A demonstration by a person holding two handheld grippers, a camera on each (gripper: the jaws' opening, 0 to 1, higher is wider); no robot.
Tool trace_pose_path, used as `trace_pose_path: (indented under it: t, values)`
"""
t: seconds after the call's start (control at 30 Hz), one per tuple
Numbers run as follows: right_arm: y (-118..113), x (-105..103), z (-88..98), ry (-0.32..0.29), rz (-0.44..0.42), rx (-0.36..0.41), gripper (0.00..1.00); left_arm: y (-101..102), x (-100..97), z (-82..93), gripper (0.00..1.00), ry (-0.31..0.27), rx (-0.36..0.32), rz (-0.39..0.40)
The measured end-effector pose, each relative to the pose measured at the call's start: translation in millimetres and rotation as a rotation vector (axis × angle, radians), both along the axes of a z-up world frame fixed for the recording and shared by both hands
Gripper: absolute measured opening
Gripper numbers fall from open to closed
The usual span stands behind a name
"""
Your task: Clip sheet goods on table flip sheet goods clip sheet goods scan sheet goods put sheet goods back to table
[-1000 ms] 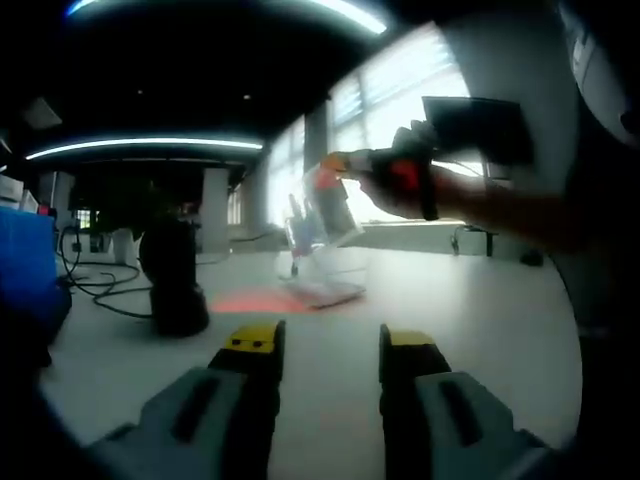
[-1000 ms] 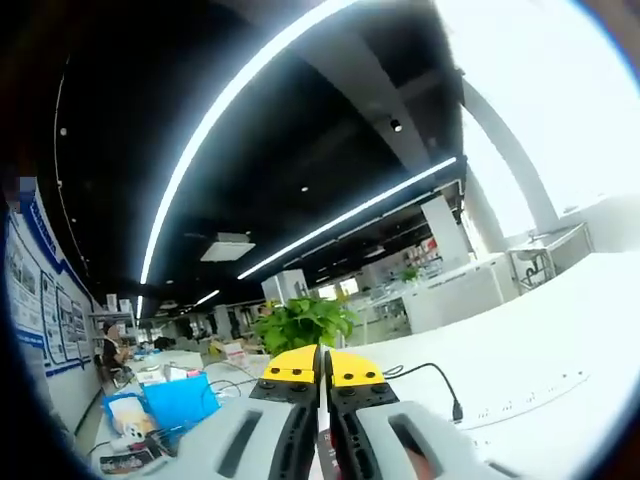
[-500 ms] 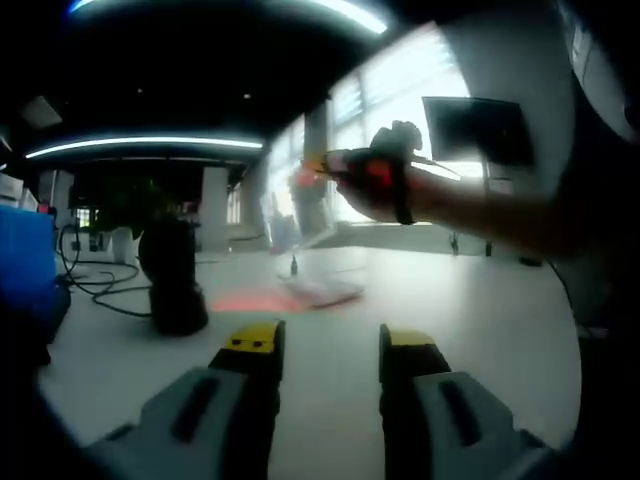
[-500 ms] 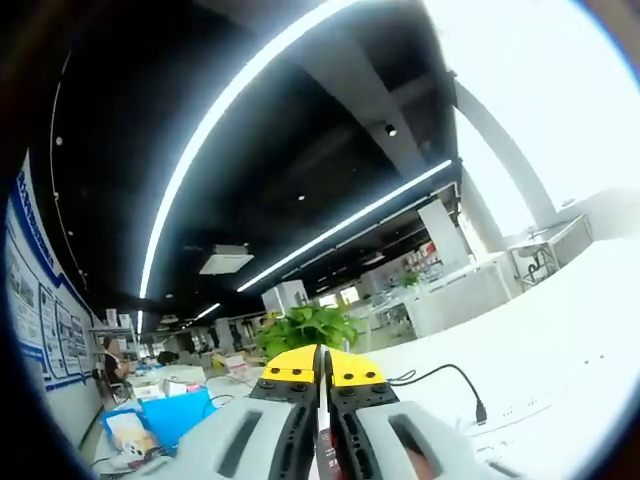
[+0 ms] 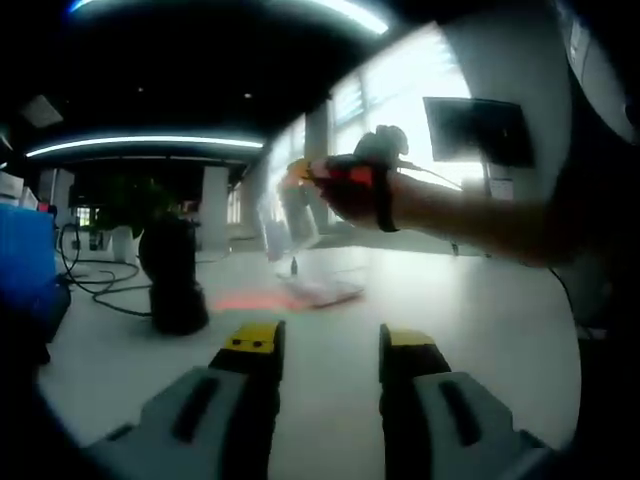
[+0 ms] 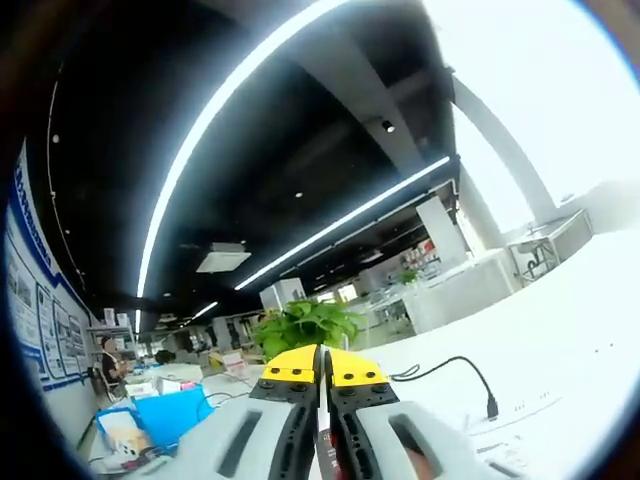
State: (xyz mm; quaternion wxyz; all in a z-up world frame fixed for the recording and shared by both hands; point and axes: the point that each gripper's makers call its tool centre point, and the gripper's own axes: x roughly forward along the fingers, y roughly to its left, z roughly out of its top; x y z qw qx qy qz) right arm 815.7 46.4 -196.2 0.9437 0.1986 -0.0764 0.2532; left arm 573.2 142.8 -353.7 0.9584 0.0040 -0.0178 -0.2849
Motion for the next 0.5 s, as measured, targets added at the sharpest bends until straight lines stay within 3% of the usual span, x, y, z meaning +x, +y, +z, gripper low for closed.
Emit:
trace_pose_path:
  t: [0.17,0.23,0.5]
  values:
    - [5,3,-10.3,0.023,0.009,0.005,0.0,1,0.0,0.3,0.3,0.0,-0.002,0.002]
    - [8,4,-15.8,0.07,0.037,0.064,0.0,1,-0.2,0.9,0.3,-0.001,-0.005,0.002]
    - [12,6,-19.8,0.061,0.034,0.033,0.0,2,-0.5,1.6,0.3,-0.001,-0.008,0.004]
